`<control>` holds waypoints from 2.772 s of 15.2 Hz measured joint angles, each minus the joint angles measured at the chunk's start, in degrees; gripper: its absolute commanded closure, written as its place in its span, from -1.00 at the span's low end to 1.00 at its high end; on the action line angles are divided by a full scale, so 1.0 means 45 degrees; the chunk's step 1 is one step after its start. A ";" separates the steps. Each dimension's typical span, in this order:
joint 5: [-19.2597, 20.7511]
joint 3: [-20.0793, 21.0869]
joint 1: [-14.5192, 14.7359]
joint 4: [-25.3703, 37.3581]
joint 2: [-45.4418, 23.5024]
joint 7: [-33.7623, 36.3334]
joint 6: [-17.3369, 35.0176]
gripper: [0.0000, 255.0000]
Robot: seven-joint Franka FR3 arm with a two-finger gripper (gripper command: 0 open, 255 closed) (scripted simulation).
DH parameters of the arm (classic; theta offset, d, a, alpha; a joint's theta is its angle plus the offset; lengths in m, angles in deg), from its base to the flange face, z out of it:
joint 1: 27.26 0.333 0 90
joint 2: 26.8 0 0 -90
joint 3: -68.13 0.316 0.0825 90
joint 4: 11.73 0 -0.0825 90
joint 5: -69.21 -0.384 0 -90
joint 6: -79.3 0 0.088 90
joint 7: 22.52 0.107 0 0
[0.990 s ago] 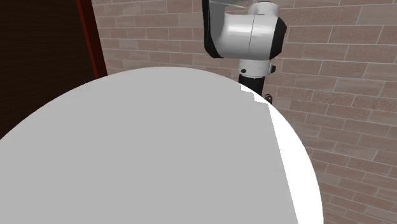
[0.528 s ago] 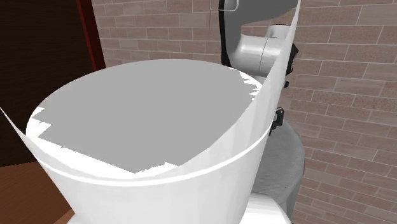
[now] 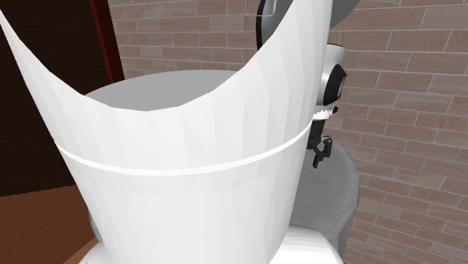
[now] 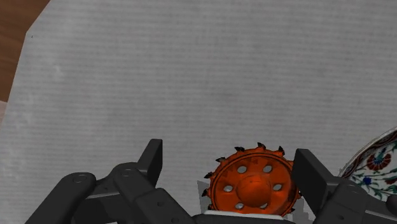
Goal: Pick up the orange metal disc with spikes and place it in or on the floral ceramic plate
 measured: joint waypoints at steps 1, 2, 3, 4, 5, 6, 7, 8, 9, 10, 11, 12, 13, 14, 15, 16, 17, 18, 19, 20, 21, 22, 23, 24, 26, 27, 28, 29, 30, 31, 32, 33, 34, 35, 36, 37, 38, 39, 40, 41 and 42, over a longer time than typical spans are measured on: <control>-0.0004 -0.0001 0.0000 -0.0004 -0.0004 -0.0003 0.0009 -1.00; -0.0005 -0.0001 0.0000 -0.0007 -0.0005 -0.0005 0.0013 -1.00; -0.0005 -0.0002 0.0000 -0.0008 -0.0006 -0.0005 0.0016 -1.00; -0.0005 -0.0002 0.0000 -0.0008 -0.0006 -0.0005 0.0016 1.00; -0.0005 -0.0002 0.0000 -0.0008 -0.0006 -0.0005 0.0016 1.00; -0.0005 -0.0002 0.0000 -0.0008 -0.0006 -0.0005 0.0016 1.00; -0.0005 -0.0002 0.0000 -0.0008 -0.0006 -0.0005 0.0016 1.00; -0.0005 -0.0002 0.0000 -0.0008 -0.0006 -0.0005 0.0016 1.00; -0.0005 -0.0002 0.0000 -0.0008 -0.0006 -0.0005 0.0016 1.00; -0.0005 -0.0002 0.0000 -0.0008 -0.0006 -0.0005 0.0016 1.00; -0.0005 -0.0002 0.0000 -0.0008 -0.0006 -0.0005 0.0016 1.00; -0.0005 -0.0002 0.0000 -0.0008 -0.0006 -0.0005 0.0016 1.00; -0.0005 -0.0002 0.0000 -0.0008 -0.0006 -0.0005 0.0016 1.00; -0.0005 -0.0002 0.0000 -0.0008 -0.0006 -0.0005 0.0016 -1.00; -0.0005 -0.0002 0.0000 -0.0008 -0.0006 -0.0005 0.0016 -1.00; 0.0195 0.0129 0.0093 -0.0076 0.0026 0.0017 0.0138 -1.00; 0.0471 0.0311 0.0235 -0.0117 -0.0019 -0.0011 0.0329 -1.00; 0.0812 0.0512 0.0373 -0.0215 0.0023 0.0025 0.0505 -1.00; 0.0904 0.0604 0.0464 -0.0222 -0.0110 -0.0021 0.0692 -1.00; 0.0930 0.0657 0.0521 -0.0291 -0.0215 -0.0035 0.0884 -1.00; 0.0918 0.0667 0.0542 -0.0367 -0.0307 -0.0083 0.1058 -1.00; 0.0858 0.0684 0.0576 -0.0434 -0.0437 -0.0108 0.1247 -1.00; 0.0803 0.0669 0.0576 -0.0526 -0.0545 -0.0179 0.1438 -1.00; 0.0687 0.0651 0.0583 -0.0551 -0.0726 -0.0282 0.1625 -1.00; 0.0471 0.0640 0.0600 -0.0612 -0.1033 -0.0441 0.1957 -1.00; 0.0435 0.0641 0.0604 -0.0640 -0.1085 -0.0464 0.2031 -1.00; 0.0425 0.0645 0.0608 -0.0660 -0.1098 -0.0464 0.2063 -1.00; 0.0422 0.0646 0.0609 -0.0669 -0.1103 -0.0464 0.2078 -1.00; 0.0417 0.0646 0.0610 -0.0671 -0.1108 -0.0467 0.2086 -1.00; 0.0416 0.0647 0.0610 -0.0673 -0.1109 -0.0467 0.2090 -1.00; 0.0415 0.0647 0.0611 -0.0673 -0.1111 -0.0467 0.2092 -1.00; 0.0415 0.0647 0.0611 -0.0673 -0.1111 -0.0467 0.2092 1.00; 0.0415 0.0647 0.0611 -0.0673 -0.1111 -0.0467 0.2092 1.00; 0.0415 0.0647 0.0611 -0.0673 -0.1111 -0.0467 0.2092 1.00; 0.0415 0.0647 0.0611 -0.0673 -0.1111 -0.0467 0.2092 1.00; 0.0415 0.0647 0.0611 -0.0673 -0.1111 -0.0467 0.2092 1.00; 0.0412 0.0654 0.0616 -0.0671 -0.1104 -0.0467 0.2088 1.00; 0.0413 0.0653 0.0615 -0.0671 -0.1106 -0.0466 0.2088 1.00; 0.0415 0.0650 0.0613 -0.0672 -0.1107 -0.0465 0.2088 1.00; 0.0416 0.0649 0.0612 -0.0672 -0.1108 -0.0465 0.2088 1.00; 0.0417 0.0648 0.0612 -0.0672 -0.1108 -0.0465 0.2088 1.00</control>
